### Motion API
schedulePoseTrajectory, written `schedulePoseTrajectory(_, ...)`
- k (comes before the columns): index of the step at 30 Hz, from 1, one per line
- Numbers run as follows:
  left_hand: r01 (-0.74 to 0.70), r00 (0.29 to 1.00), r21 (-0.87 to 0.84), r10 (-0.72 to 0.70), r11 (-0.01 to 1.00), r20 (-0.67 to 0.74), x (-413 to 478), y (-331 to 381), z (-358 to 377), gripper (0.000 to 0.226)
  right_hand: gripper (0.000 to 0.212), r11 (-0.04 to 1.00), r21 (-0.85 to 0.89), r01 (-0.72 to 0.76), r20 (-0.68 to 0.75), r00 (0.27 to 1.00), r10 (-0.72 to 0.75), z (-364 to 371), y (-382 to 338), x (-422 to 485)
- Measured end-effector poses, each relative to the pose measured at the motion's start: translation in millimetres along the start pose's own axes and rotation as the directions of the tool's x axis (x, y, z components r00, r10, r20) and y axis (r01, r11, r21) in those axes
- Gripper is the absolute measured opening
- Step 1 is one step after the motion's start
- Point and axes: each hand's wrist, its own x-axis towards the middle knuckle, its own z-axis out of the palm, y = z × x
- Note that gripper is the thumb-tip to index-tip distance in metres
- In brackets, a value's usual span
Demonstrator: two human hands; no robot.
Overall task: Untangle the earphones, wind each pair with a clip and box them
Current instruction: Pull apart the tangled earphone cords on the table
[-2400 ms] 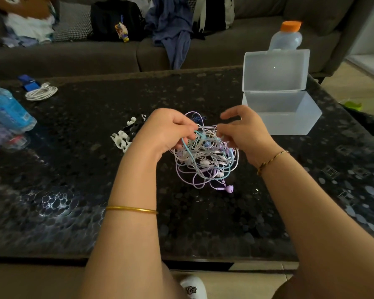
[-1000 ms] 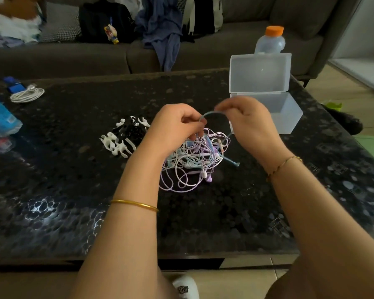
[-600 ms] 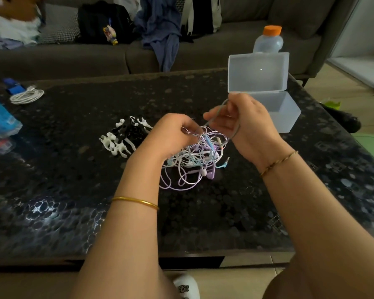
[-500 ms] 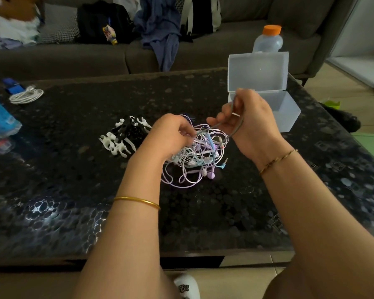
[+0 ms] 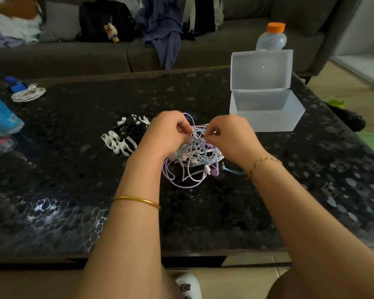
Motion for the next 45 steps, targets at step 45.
schedulePoseTrajectory(45, 0.062, 0.993, 0.004, -0.062, 0.998, 0.1, -1.9, 0.7, 3.9, 0.012, 0.026, 1.0, 0.021, -0.012, 0.021, 1.0, 0.011, 2.1, 2.6, -0.1)
